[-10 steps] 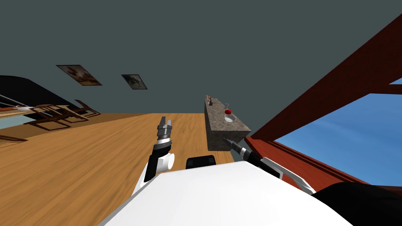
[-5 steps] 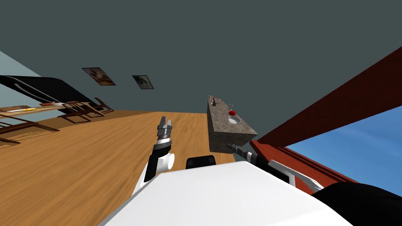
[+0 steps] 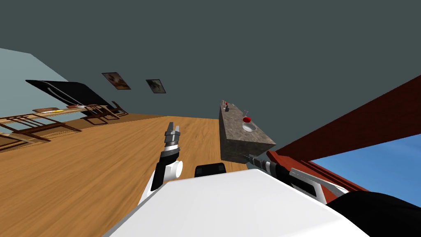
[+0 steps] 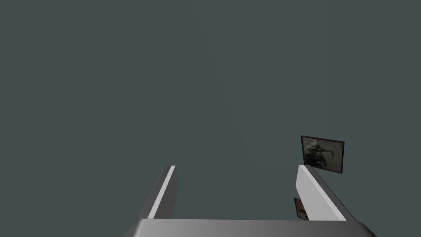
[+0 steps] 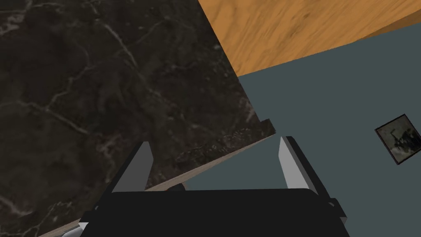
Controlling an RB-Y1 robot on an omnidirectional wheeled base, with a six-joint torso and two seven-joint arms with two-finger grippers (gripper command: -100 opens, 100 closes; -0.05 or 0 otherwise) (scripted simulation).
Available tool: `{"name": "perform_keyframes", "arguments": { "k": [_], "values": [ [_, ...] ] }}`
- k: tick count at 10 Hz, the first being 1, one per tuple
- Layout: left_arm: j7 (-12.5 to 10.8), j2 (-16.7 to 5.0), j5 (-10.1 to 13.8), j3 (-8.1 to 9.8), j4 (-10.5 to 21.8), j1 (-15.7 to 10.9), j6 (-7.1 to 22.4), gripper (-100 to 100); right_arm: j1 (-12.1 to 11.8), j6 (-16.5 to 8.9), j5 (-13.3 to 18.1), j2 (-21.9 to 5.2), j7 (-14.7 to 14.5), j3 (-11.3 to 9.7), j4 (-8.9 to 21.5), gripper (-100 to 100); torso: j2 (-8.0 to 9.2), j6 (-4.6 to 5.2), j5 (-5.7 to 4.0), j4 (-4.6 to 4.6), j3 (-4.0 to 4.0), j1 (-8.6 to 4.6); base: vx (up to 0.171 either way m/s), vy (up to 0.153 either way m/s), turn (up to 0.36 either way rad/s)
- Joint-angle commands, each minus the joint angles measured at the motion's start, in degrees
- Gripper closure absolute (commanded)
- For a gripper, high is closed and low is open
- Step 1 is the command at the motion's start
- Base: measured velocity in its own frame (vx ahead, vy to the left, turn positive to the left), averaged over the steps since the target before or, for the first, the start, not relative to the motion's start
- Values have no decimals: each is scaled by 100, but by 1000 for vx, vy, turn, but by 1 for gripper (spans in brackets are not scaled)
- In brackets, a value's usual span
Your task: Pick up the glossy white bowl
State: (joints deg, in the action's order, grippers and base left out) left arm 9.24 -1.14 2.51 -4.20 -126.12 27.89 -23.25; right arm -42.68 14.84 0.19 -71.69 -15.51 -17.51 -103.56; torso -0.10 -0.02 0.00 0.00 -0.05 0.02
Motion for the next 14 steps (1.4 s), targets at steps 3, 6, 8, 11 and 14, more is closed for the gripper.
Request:
{"name": "perform_keyframes", "arguments": {
  "k": [3,6,8,11,14],
  "values": [
    [0,0,0,0,0,0,0,0,-72,79,-19,-651,-94,-128,397,-100,0,0,0,0,0,0,16,9,127],
    [0,0,0,1,0,1,0,0,-119,109,-37,-1055,-147,-193,604,-100,3,4,0,1,1,-2,11,3,76],
    [0,0,0,0,0,0,0,0,-160,140,-57,-1414,-196,-251,811,-100,2,0,0,1,1,-2,13,2,132],
    [0,0,0,1,0,1,0,0,-224,214,-97,-1960,-284,-352,1212,-100,1,5,0,1,1,-3,16,-2,122],
    [0,0,0,0,0,0,0,0,-250,259,-116,-2376,-323,-397,1404,-100,0,1,0,0,0,-2,11,-5,116]
  ]
}}
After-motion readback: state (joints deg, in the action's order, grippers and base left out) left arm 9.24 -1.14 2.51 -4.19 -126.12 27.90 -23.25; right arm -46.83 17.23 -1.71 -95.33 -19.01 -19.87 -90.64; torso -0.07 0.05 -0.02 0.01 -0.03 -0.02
